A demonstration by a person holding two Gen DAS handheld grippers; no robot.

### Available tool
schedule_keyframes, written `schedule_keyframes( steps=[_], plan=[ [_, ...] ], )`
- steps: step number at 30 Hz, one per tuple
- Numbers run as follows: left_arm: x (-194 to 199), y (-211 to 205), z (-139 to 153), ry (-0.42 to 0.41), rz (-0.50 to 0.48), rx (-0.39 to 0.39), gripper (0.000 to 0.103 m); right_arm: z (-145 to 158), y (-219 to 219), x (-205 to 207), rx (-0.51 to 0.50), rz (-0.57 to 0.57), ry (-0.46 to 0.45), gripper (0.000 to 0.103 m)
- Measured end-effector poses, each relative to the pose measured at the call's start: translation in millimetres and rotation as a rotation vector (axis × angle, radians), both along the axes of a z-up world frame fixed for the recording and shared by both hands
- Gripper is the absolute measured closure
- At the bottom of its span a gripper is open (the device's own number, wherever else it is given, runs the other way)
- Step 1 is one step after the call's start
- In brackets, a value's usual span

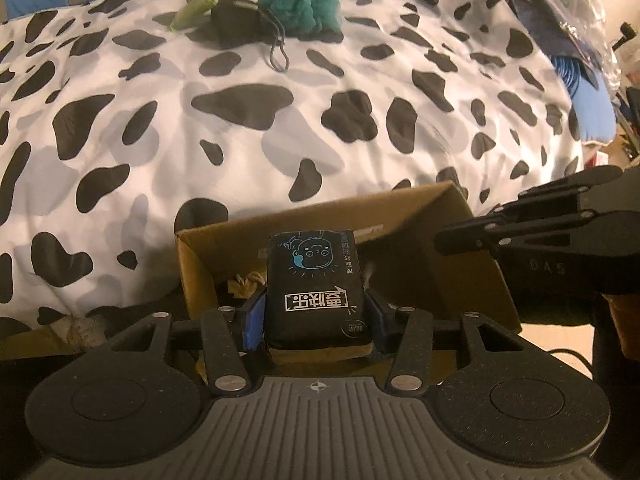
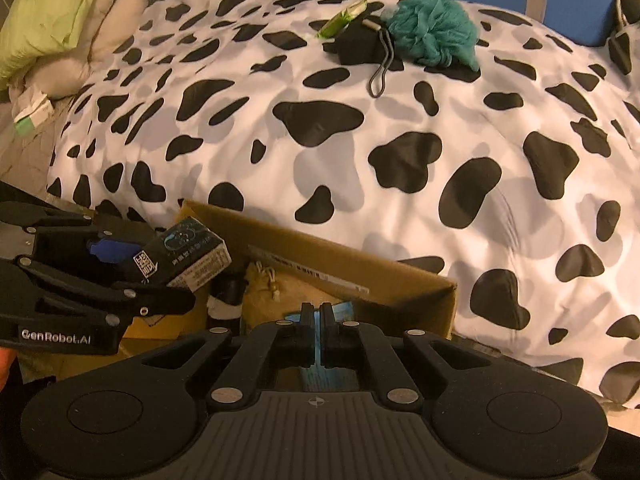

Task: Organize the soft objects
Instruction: 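Carry the black pack with left gripper while right gripper carries the white cable to the box, then open left gripper to drop the black pack into the box while right gripper releases the cable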

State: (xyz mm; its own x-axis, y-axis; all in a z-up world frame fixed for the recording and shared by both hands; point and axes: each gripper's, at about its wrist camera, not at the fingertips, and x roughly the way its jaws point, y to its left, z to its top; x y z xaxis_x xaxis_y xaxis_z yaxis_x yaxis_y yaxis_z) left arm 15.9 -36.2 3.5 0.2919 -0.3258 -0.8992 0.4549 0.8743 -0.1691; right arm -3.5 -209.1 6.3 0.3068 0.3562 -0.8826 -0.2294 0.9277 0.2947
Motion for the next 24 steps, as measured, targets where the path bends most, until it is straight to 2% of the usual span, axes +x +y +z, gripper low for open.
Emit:
schedule_keyframes(
  steps=[5,6,7,8,9,10,13,19,24],
  plan=[
    [5,-2,-10,0.050,0.020,0.056,0.053,-5,3,1,-0.022,0.011,0.027,0.096],
    [7,-2,-13,0.065,0.023,0.064,0.050,-5,3,1,-0.032,0.010,0.030,0.091],
    [7,-2,-15,0.078,0.026,0.070,0.045,-6,2,2,-0.036,0.007,0.030,0.078],
    [8,-1,-16,0.083,0.028,0.077,0.033,-6,2,2,-0.040,0.004,0.030,0.070],
    [7,-1,-16,0.081,0.032,0.082,0.028,-6,2,2,-0.047,0.002,0.025,0.050],
    [7,-1,-16,0.077,0.036,0.085,0.028,-5,2,2,-0.056,0.001,0.018,0.035],
    [9,2,-16,0.086,0.049,0.082,0.028,-3,3,2,-0.070,0.001,0.005,0.017],
    [11,3,-16,0.084,0.074,0.091,0.028,-4,2,4,-0.111,-0.016,0.004,0.005],
    [12,3,-16,0.079,0.087,0.096,0.028,-5,-2,7,-0.135,-0.047,0.008,0.003]
  ],
)
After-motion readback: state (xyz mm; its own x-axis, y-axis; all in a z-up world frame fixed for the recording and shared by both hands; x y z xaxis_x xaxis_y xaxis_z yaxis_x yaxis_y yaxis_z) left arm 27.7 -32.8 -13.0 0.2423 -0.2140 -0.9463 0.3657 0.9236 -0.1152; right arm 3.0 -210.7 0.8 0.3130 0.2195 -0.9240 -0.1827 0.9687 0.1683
